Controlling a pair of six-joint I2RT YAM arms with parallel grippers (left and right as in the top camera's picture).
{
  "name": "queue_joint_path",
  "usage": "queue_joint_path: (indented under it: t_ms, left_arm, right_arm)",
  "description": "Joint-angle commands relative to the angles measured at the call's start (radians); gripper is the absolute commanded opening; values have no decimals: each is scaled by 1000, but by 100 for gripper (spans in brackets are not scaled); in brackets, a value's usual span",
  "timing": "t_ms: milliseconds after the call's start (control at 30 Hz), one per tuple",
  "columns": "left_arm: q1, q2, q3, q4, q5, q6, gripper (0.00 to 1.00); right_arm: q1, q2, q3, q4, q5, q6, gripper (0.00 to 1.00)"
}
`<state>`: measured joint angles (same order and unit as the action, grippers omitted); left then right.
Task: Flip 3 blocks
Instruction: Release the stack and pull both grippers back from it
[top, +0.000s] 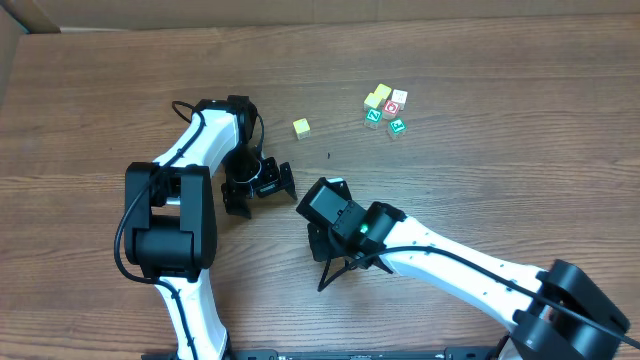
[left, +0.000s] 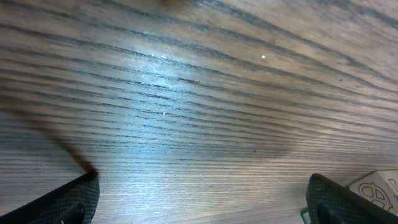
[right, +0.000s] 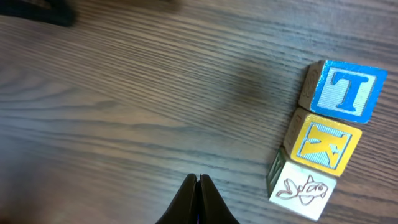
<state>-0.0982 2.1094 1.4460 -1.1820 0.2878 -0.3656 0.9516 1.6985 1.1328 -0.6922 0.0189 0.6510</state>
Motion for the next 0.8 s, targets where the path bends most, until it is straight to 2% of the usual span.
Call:
queue_joint_path:
  t_ms: [0,267,767]
  left_arm:
    - [-7,-4,-4,9,-7,7,100]
    - [-7,-4,-4,69,-8,7,100]
    - [-7,-4,-4,322,-8,7,100]
  right_arm:
    - [2,57,14,3,22,5,4]
    - [3,97,14,25,26,4,4]
    - [3,97,-8,-10,77,4,4]
